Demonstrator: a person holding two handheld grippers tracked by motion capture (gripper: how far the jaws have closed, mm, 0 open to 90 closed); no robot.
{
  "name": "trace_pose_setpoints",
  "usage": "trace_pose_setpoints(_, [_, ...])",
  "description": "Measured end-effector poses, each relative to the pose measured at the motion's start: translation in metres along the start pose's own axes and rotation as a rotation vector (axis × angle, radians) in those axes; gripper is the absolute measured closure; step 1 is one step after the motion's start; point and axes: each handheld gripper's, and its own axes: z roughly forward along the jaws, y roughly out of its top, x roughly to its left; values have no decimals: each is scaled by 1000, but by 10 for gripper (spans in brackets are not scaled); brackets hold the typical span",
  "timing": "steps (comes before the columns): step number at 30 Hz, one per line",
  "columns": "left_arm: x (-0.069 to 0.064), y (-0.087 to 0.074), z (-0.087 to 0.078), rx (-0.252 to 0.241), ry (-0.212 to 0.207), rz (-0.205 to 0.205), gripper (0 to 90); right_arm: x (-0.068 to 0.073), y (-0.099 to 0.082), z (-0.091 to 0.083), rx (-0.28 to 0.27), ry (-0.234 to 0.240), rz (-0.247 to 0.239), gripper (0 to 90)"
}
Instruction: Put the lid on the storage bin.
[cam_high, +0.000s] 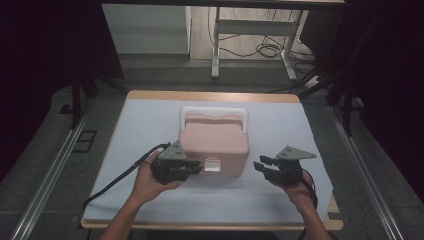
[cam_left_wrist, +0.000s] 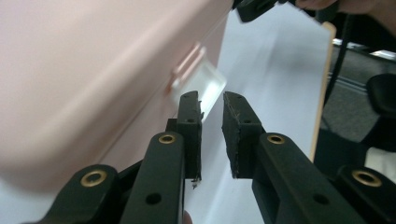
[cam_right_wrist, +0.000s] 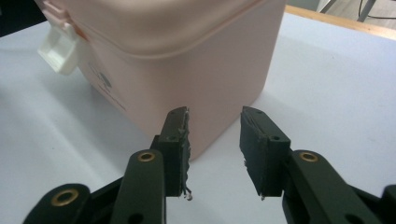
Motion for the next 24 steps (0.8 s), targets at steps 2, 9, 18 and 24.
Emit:
trace_pose_setpoints(2, [2, -8, -3, -8, 9, -20, 749, -2, -4, 1, 3, 3, 1, 604])
trace_pose_setpoints(9, [12, -41, -13, -14, 43, -94, 689, -10, -17, 7, 17, -2, 11, 556])
trace_pose_setpoints(18, [32, -76, -18, -30, 107, -188, 645, -21, -37, 13, 38, -25, 20, 514])
trace_pose_setpoints(24, [36, -86, -19, -35, 129, -219, 617, -26, -42, 14, 33, -41, 34, 490])
